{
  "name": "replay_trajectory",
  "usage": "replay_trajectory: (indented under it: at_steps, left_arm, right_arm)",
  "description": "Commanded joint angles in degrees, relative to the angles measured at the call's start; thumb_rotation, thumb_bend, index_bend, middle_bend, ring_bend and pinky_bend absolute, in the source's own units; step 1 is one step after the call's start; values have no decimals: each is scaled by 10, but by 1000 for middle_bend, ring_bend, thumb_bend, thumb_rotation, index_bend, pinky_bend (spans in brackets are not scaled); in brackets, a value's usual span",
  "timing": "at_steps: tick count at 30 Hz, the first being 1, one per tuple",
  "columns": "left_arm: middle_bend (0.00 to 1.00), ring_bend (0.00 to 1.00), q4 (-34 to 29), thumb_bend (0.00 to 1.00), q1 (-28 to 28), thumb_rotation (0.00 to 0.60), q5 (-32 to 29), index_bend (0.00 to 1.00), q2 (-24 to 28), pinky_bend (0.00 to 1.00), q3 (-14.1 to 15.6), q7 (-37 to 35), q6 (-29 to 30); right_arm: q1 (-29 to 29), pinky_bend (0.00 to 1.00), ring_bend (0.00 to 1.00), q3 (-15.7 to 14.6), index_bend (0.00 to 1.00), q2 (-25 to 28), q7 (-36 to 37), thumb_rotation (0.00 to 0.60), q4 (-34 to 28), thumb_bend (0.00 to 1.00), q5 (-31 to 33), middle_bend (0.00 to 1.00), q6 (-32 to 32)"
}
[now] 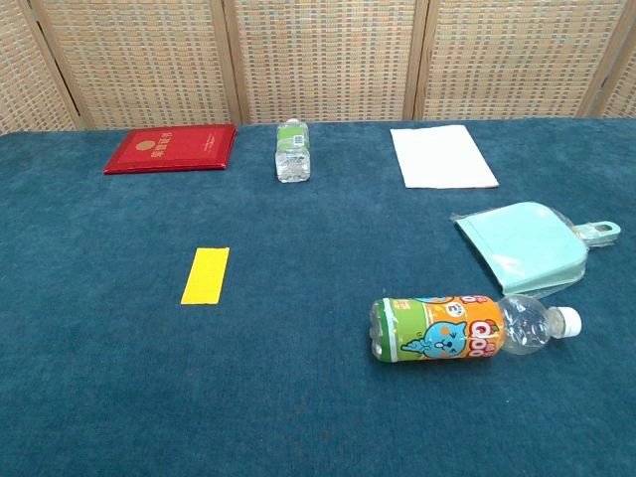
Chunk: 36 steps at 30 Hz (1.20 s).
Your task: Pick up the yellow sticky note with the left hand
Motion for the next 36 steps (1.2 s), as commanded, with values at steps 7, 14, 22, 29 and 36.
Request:
replay_trajectory:
  at_steps: [7,14,22,29,36]
  left_arm:
    - [0,0,-1,0,-3,600,0,0,3,0,5,-7,-13]
    - [0,0,14,2,-41,600,-36,0,-7,0,-17,-25,-74]
    - [0,0,72,246,-187,600,-129,146,-61,0,-103,-10,-253]
    - [0,0,166,417,-293,600,-227,236,-153,0,-152,30,-360]
    - [0,0,227,483,-364,600,-335,271,-224,0,-164,85,-409]
  right_arm:
    - [0,0,0,2,65,-1,5,600,0,0,5,0,-1]
    - [0,0,0,0,66,-3,0,600,-7,0,-2,0,1]
    - [4,0,0,5,67,-4,-6,600,-8,0,19,0,-15]
    - [7,0,0,10,67,-3,5,600,-3,0,34,0,-25]
    - [12,0,0,12,68,-3,20,600,6,0,45,0,-36]
